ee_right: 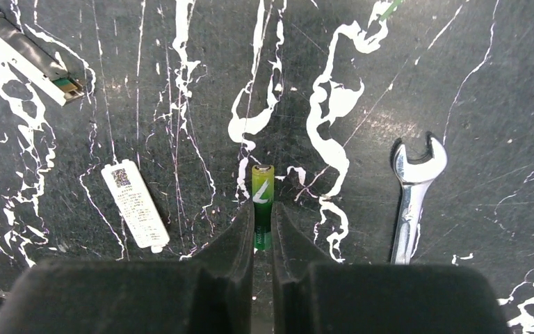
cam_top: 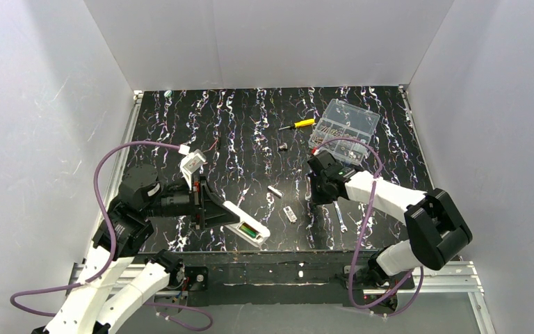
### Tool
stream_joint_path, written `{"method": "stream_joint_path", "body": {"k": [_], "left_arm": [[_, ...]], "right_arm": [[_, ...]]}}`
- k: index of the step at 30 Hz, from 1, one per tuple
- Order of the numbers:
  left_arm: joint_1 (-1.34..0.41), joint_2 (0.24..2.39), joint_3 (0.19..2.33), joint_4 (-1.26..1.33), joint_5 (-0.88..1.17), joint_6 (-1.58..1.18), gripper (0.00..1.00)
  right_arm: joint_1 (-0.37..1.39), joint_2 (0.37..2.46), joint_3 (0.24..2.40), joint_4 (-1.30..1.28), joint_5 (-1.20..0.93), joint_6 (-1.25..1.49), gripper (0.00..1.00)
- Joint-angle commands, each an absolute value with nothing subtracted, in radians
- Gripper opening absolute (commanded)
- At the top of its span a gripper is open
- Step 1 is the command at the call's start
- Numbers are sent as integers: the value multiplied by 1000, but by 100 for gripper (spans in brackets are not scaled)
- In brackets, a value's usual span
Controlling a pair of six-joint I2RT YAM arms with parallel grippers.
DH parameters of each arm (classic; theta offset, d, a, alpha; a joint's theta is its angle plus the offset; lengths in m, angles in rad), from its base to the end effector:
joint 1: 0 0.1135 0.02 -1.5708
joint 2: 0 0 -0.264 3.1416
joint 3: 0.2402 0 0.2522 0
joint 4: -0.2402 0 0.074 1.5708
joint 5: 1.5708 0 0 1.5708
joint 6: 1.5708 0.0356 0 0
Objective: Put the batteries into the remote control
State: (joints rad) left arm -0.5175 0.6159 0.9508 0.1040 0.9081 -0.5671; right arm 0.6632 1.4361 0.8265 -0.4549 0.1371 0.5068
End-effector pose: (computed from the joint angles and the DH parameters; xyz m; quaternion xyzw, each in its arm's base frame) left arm 0.0756 -0.0753 0.4439 0.3582 0.4909 -0.5929 0.5283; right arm 0.2179 0.1641 0.1885 -0.0583 0.9642 0.0827 0.2449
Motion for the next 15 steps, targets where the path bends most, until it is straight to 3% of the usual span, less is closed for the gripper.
{"method": "stream_joint_path", "body": {"k": [1, 9, 15], "left_arm": [[-520, 598, 951, 159, 951, -553, 0], [-520, 583, 940, 139, 925, -540, 0], [-520, 567, 938, 112, 903, -532, 0]], "right_arm": [[670, 1444, 865, -475, 159, 554, 16], [670, 1467, 865, -476, 133, 604, 27], [670, 1495, 864, -453, 109, 693, 24]]}}
